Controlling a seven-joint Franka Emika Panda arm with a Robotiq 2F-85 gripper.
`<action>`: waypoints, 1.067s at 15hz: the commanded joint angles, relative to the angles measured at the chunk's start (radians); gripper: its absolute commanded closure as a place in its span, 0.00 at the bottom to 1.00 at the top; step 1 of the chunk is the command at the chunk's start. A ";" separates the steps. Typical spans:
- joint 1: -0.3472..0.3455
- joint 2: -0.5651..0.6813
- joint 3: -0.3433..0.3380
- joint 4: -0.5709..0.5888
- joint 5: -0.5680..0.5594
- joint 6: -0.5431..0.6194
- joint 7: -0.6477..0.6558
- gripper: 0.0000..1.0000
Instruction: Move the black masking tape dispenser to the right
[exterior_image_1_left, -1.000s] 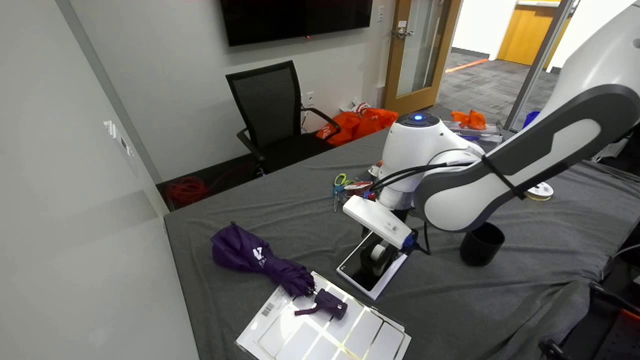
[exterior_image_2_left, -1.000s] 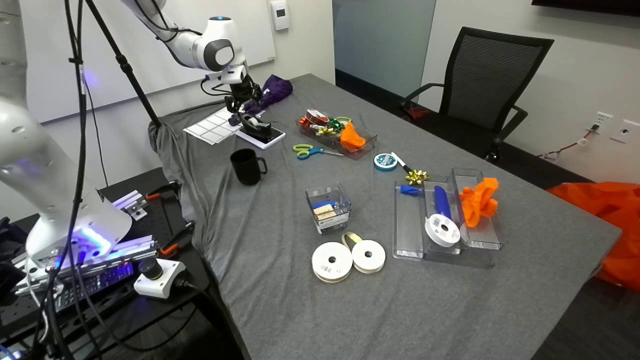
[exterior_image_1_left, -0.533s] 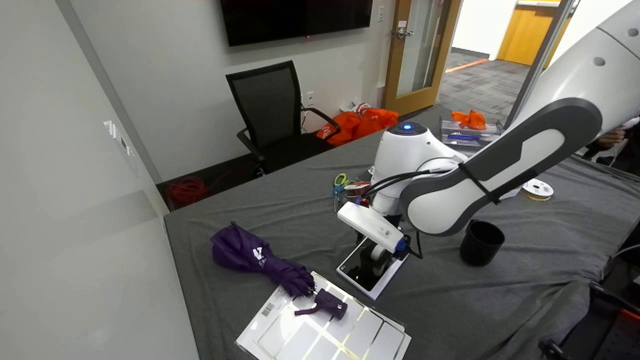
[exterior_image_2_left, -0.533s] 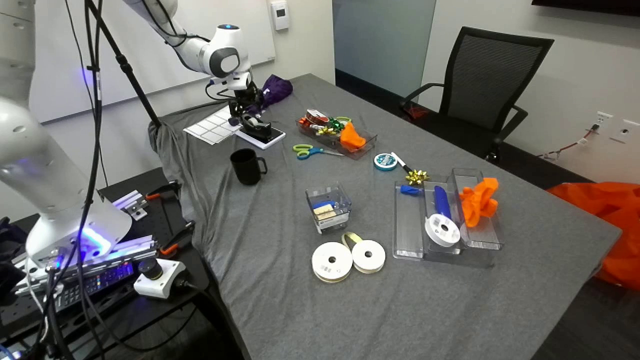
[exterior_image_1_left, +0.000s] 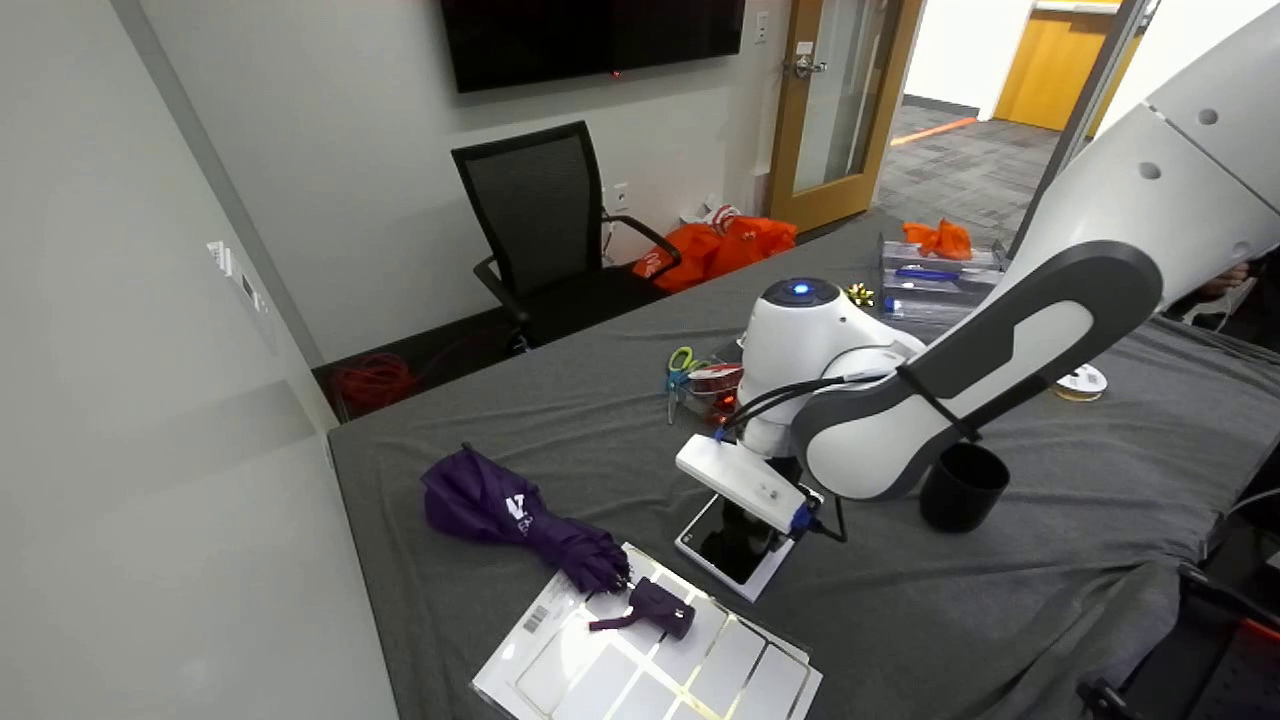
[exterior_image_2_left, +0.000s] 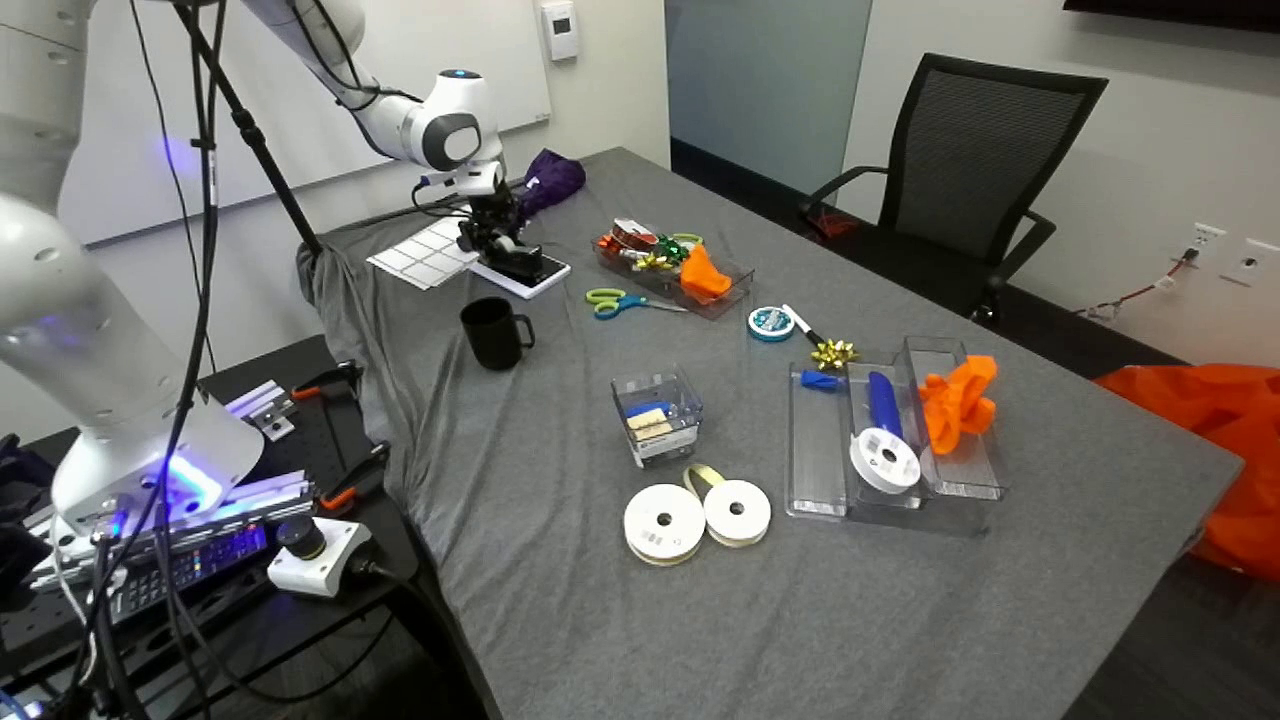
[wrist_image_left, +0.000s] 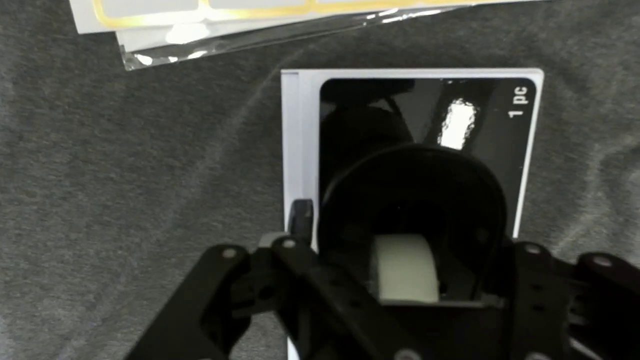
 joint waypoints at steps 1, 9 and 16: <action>0.018 0.019 -0.018 0.021 0.022 0.011 -0.028 0.55; -0.021 -0.084 0.006 -0.076 0.027 -0.003 -0.124 0.58; -0.058 -0.269 0.018 -0.249 0.021 -0.062 -0.399 0.58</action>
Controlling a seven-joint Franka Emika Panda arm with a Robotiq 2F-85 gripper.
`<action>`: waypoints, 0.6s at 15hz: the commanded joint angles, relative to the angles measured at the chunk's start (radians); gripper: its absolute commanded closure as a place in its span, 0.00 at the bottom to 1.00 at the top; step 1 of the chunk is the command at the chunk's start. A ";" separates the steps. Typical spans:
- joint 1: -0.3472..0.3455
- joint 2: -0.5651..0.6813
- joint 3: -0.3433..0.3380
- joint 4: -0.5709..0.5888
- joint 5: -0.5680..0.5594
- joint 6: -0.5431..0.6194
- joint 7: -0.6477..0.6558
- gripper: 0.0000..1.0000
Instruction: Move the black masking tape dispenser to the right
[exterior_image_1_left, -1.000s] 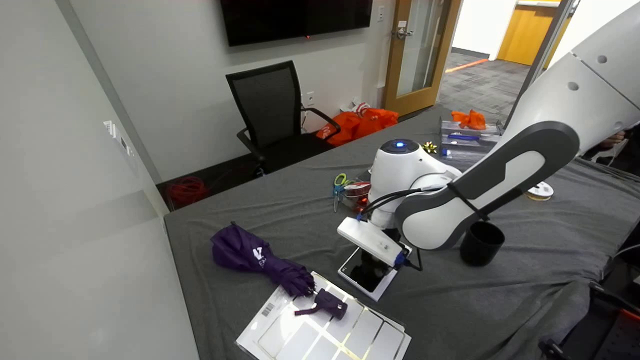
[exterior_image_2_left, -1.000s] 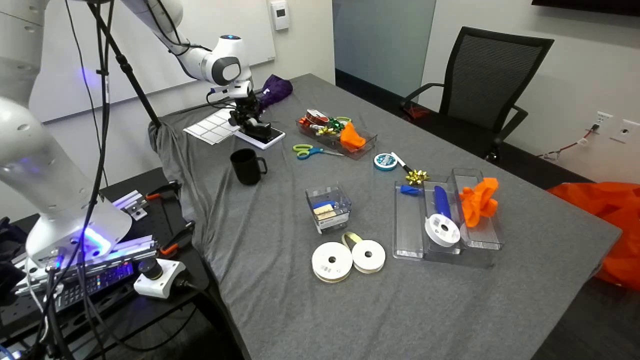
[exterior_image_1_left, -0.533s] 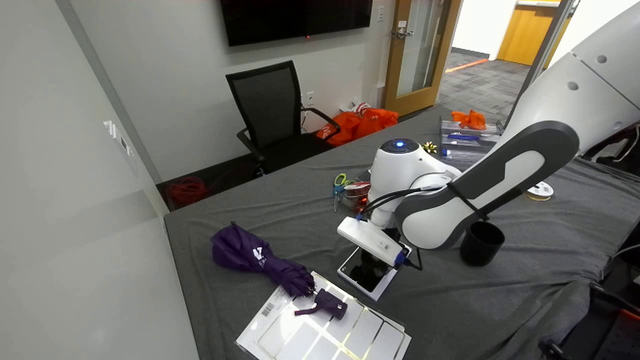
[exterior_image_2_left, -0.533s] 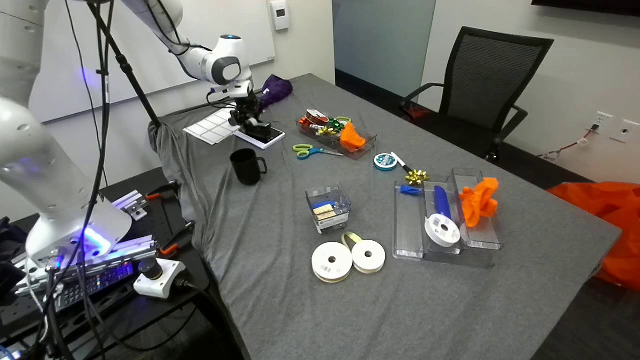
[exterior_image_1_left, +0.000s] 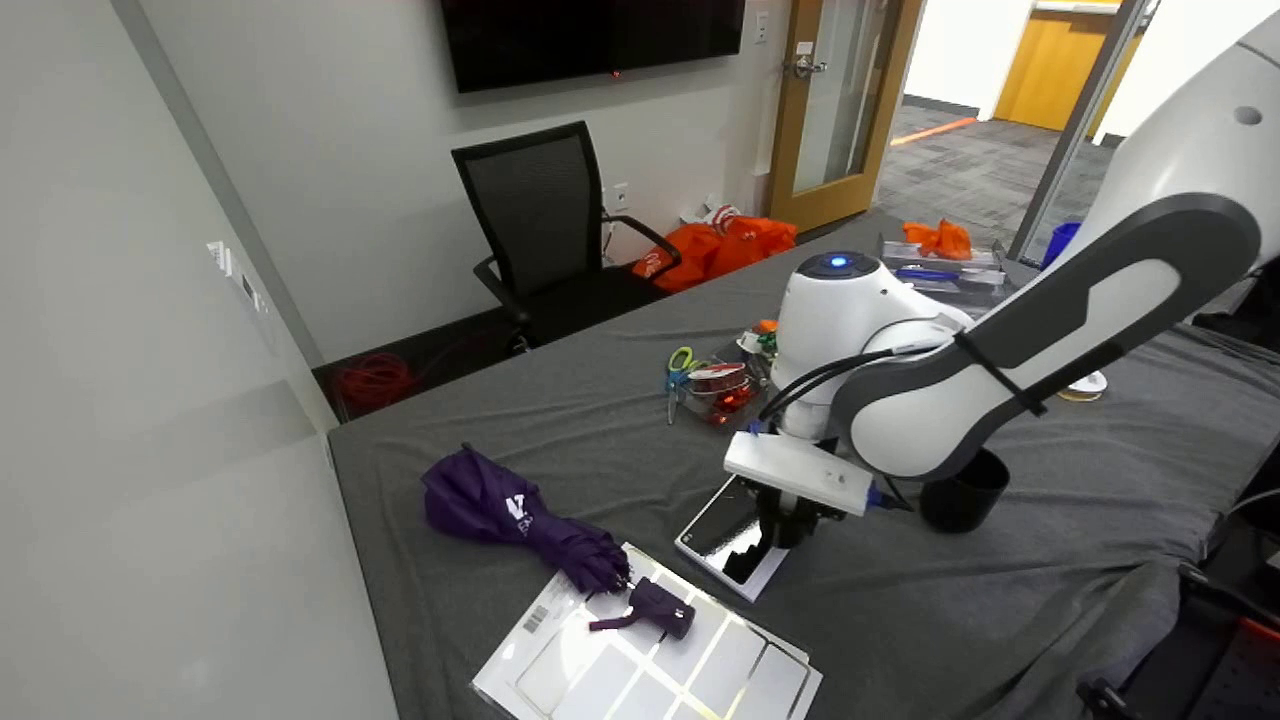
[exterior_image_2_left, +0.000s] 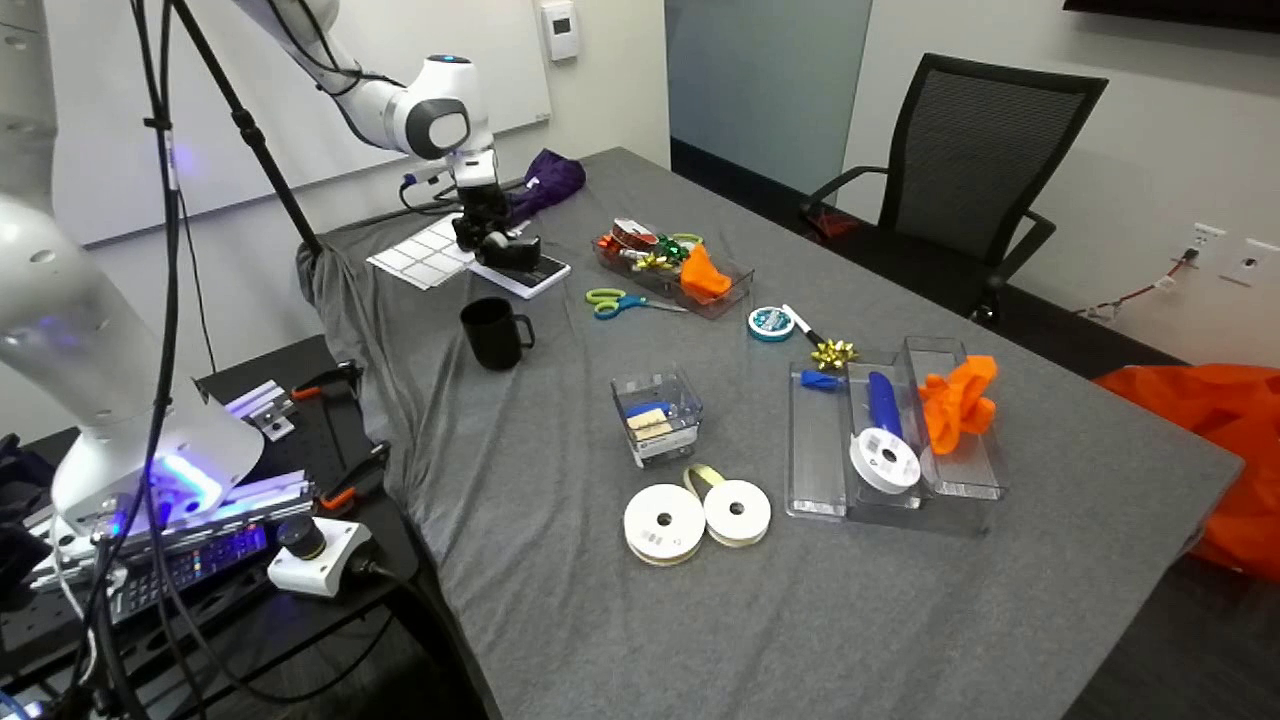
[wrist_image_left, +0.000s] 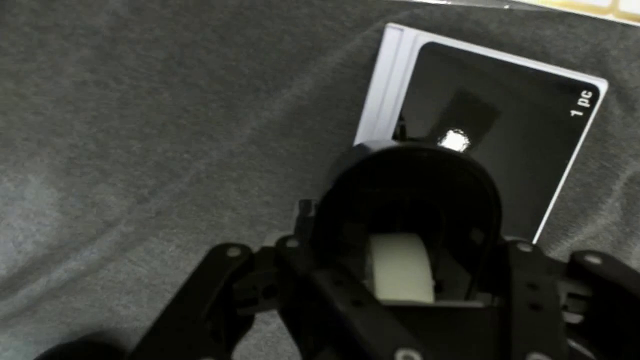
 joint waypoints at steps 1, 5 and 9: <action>-0.043 -0.175 0.025 -0.155 0.024 -0.027 -0.184 0.58; -0.129 -0.336 0.071 -0.283 0.039 -0.049 -0.461 0.58; -0.314 -0.458 0.218 -0.359 0.094 -0.106 -0.750 0.58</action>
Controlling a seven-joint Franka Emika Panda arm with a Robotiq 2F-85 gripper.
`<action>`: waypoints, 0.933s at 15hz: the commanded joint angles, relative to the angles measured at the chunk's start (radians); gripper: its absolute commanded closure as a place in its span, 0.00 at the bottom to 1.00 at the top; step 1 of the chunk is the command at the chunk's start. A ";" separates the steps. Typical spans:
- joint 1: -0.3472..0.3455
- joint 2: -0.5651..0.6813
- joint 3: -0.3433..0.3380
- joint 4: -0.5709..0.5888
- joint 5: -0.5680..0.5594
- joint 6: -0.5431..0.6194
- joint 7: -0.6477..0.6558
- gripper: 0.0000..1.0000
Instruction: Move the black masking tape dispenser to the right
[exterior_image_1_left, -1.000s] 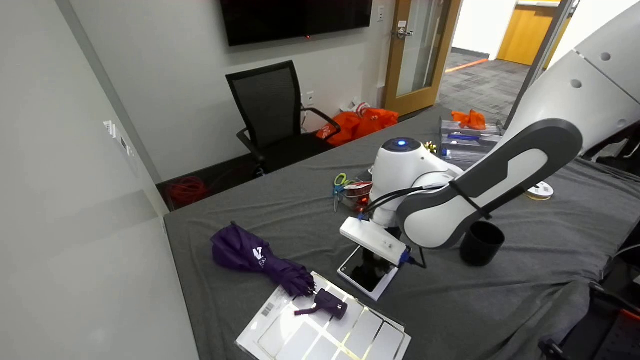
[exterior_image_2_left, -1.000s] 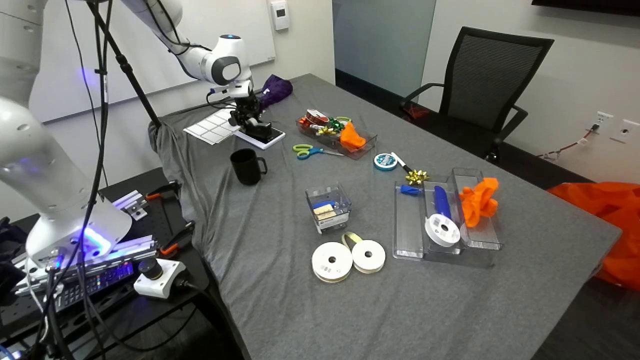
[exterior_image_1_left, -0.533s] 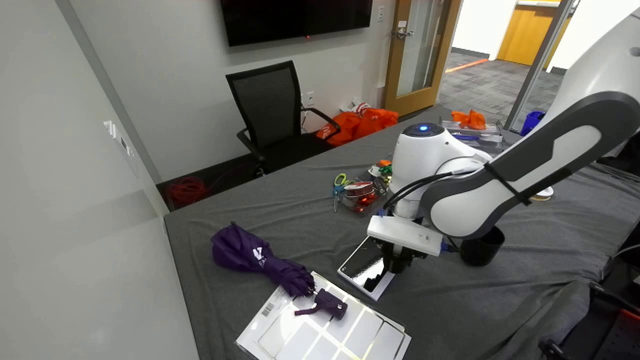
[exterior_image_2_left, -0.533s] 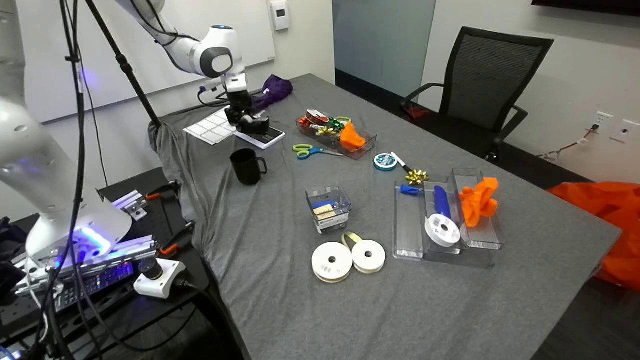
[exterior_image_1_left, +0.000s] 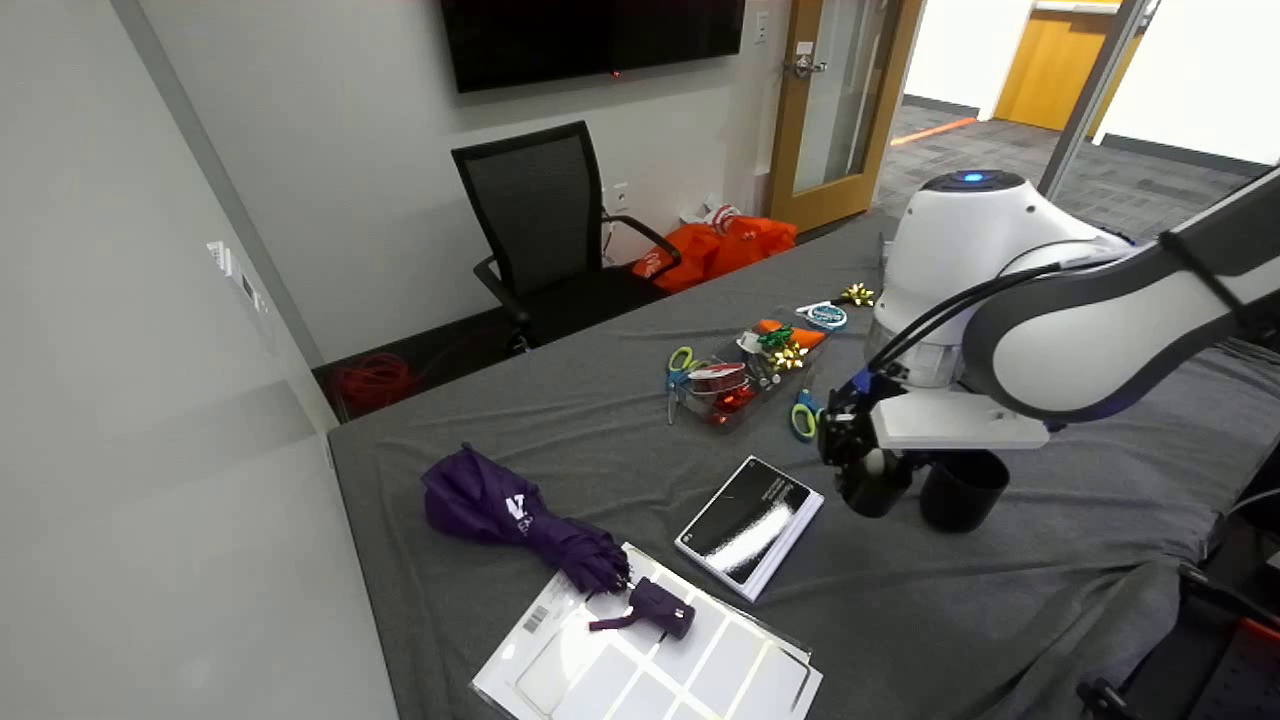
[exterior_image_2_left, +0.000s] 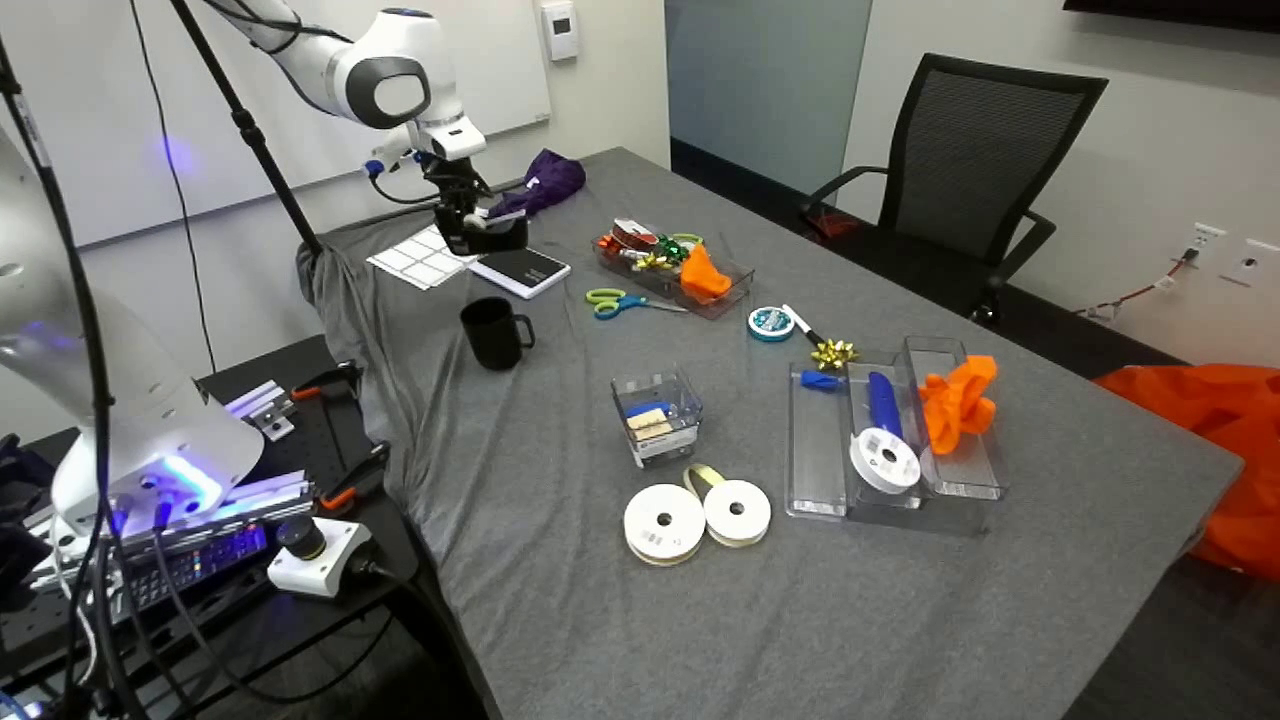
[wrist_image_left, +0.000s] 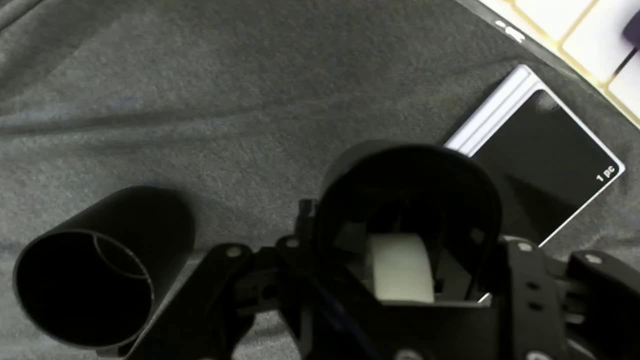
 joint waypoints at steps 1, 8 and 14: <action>-0.160 -0.144 0.124 -0.083 0.071 -0.088 -0.269 0.58; -0.051 -0.120 -0.005 -0.062 0.060 -0.108 -0.304 0.33; -0.065 -0.163 -0.039 -0.123 0.110 -0.096 -0.464 0.58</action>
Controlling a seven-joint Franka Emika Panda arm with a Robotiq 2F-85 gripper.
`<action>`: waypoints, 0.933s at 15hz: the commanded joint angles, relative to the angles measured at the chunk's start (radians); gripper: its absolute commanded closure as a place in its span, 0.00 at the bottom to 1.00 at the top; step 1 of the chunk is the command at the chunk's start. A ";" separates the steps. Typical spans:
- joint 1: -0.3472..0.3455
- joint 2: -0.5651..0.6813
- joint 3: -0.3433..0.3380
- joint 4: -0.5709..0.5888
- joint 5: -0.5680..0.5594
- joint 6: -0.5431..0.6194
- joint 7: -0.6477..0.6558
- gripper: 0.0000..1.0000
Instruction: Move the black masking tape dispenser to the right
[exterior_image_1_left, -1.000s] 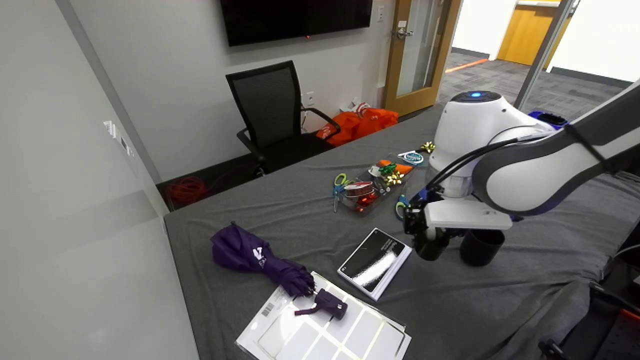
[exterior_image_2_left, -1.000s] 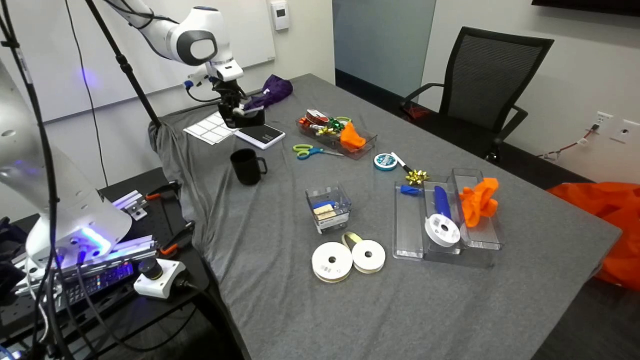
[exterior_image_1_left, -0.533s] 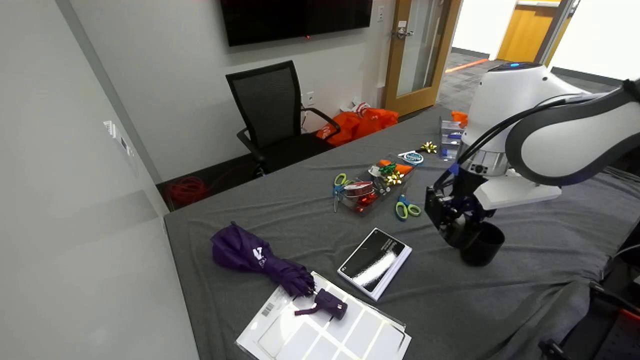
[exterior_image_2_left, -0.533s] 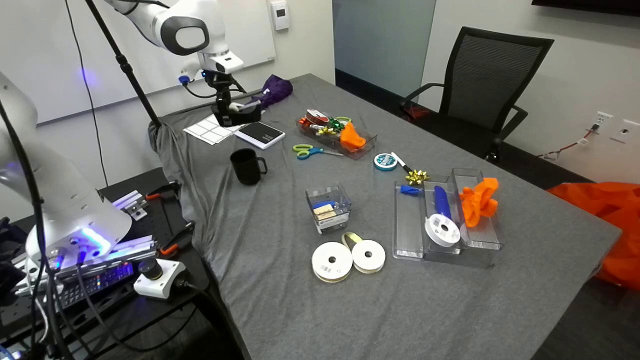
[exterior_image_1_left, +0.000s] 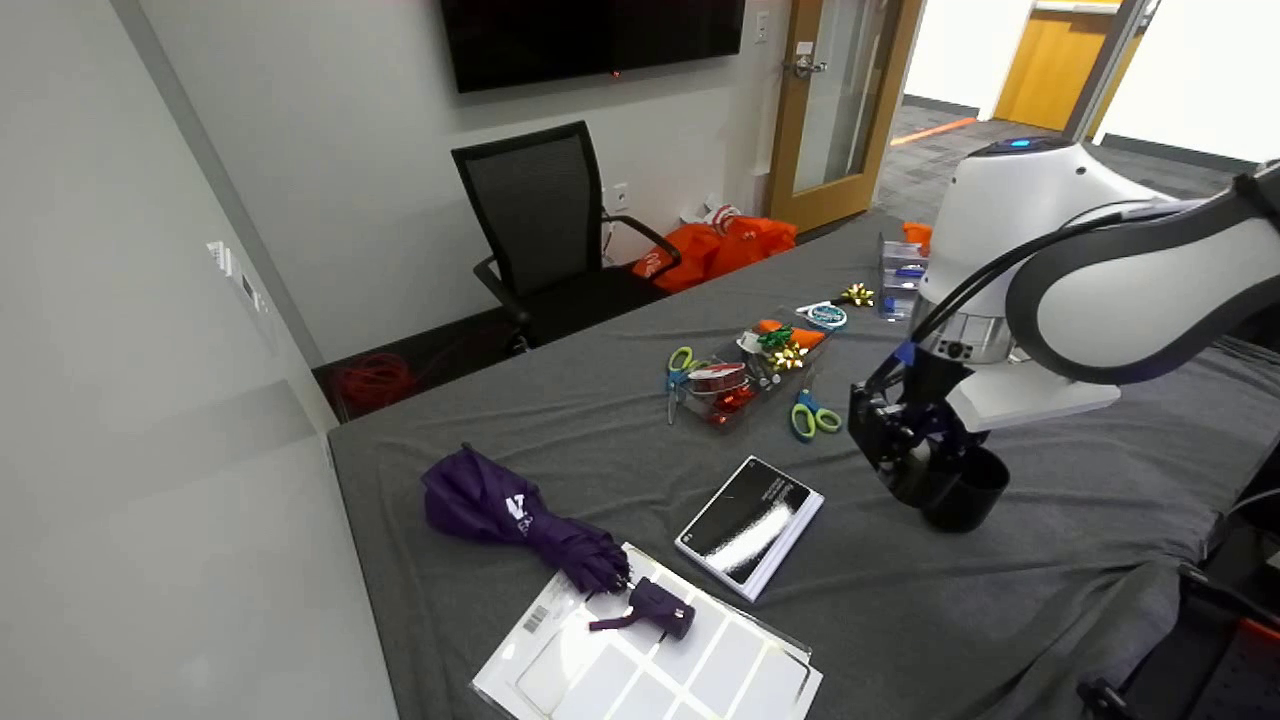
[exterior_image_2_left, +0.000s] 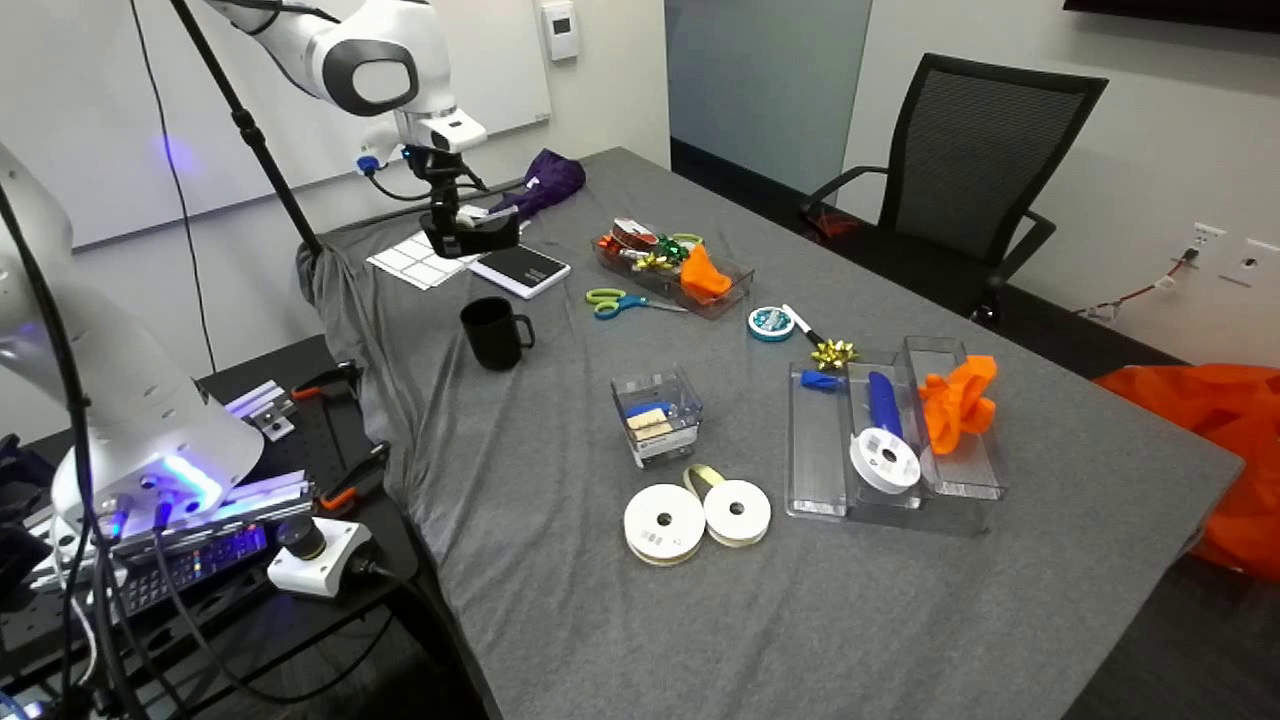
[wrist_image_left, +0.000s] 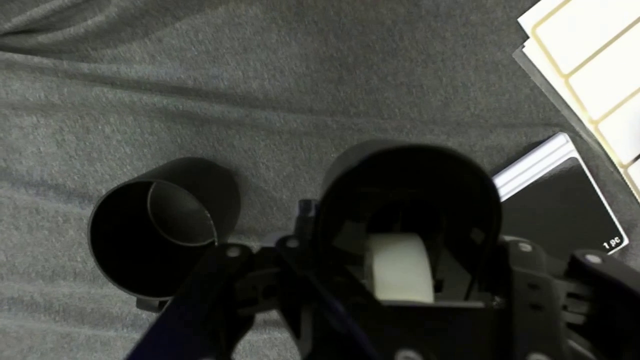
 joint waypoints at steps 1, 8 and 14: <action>-0.001 -0.065 -0.076 -0.070 0.059 -0.005 -0.204 0.58; -0.083 -0.169 -0.256 -0.152 0.046 -0.072 -0.610 0.58; -0.167 -0.206 -0.387 -0.218 -0.077 -0.064 -0.870 0.58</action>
